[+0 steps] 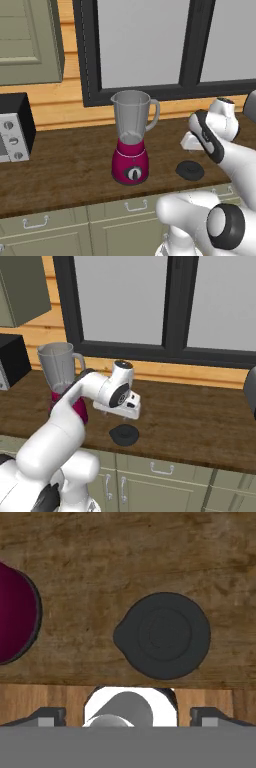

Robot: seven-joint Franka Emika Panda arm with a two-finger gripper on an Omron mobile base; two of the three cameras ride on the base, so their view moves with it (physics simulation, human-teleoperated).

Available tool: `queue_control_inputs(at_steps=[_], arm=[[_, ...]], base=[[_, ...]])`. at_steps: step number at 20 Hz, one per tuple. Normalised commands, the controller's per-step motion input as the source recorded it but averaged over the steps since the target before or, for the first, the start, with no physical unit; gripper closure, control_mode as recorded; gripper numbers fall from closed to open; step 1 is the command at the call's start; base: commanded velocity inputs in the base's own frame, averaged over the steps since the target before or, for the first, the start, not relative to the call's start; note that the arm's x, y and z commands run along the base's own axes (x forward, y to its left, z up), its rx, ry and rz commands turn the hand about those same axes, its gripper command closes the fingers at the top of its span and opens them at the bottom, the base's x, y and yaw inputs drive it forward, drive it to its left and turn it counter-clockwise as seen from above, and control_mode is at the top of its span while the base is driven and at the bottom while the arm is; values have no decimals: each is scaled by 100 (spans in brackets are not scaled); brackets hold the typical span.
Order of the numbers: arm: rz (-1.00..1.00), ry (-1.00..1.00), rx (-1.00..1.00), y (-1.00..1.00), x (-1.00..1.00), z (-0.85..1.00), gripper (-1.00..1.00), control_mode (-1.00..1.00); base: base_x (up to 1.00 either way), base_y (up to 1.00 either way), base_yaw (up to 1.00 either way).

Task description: Close the lid blender by securely placing the lid on top.

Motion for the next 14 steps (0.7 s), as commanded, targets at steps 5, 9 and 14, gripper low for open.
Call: queue_control_inputs(at_steps=[5,9,14], arm=[[0,7,9,-9,42,-78,-100,-100],[0,20,-1,0,49,-43,-100,-100],[0,21,0,0,44,-28,-100,-100]], base=[[0,0,0],[0,0,0],[0,0,0]])
